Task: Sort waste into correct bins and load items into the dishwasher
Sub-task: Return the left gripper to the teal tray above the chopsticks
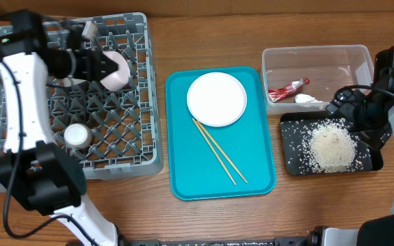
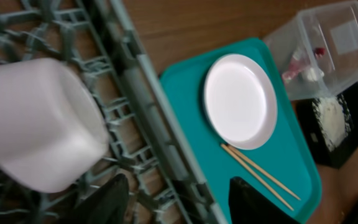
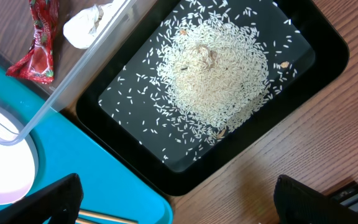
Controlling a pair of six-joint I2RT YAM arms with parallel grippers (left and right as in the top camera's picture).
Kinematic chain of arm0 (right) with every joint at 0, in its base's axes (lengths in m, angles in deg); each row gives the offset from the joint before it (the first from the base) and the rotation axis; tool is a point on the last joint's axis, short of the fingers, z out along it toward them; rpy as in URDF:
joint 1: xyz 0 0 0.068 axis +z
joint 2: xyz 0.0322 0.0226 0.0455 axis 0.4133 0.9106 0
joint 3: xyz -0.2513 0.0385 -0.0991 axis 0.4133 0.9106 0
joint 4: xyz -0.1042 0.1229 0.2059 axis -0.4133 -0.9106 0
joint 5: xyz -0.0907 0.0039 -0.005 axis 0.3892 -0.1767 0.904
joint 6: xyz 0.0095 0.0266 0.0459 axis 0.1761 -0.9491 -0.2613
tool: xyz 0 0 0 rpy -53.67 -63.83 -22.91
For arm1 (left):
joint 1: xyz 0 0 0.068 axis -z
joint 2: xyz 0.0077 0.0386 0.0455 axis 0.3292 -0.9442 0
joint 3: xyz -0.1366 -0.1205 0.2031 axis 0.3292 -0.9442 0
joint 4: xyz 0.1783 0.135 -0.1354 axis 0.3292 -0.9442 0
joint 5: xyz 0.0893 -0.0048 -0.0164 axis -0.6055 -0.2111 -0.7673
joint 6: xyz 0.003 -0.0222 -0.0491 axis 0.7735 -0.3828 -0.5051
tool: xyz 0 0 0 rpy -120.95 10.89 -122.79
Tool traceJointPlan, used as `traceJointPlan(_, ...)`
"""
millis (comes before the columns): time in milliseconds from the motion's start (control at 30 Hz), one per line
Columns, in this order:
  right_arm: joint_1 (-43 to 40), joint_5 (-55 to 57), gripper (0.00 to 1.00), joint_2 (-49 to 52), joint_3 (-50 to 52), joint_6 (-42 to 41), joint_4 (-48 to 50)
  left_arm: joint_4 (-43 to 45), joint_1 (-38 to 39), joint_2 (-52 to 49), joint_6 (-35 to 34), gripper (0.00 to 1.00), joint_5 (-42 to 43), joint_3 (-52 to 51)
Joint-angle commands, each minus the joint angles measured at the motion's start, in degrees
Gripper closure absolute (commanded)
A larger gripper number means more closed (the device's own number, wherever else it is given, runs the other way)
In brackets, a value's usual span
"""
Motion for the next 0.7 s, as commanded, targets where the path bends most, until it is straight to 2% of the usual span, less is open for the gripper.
traceJointPlan(0,-0.2,0.9,0.00,-0.4,-0.7,0.4,0.2,-3.0,6.5,1.4,-2.4,0.53,-5.4,0.4)
traceJointPlan(167,-0.2,0.9,0.00,-0.4,-0.7,0.4,0.2,-8.4,16.7,1.2,-3.3,0.63,-12.8,0.3)
traceJointPlan(300,-0.2,0.9,0.00,-0.4,-0.7,0.4,0.2,-9.4,22.9,1.0,-4.5,0.62,-16.3,0.0)
traceJointPlan(367,-0.2,0.9,0.00,-0.4,-0.7,1.4,0.2,-10.3,26.8,0.7,-7.1,0.61,-23.1,-1.0)
traceJointPlan(500,-0.2,0.9,0.00,-0.4,-0.7,1.9,0.0,-10.2,29.2,0.6,-11.1,0.61,-28.9,-4.8)
traceJointPlan(667,-0.2,0.9,0.00,-0.4,-0.7,1.9,0.0,-10.1,29.5,0.6,-15.9,0.61,-29.0,-10.6)
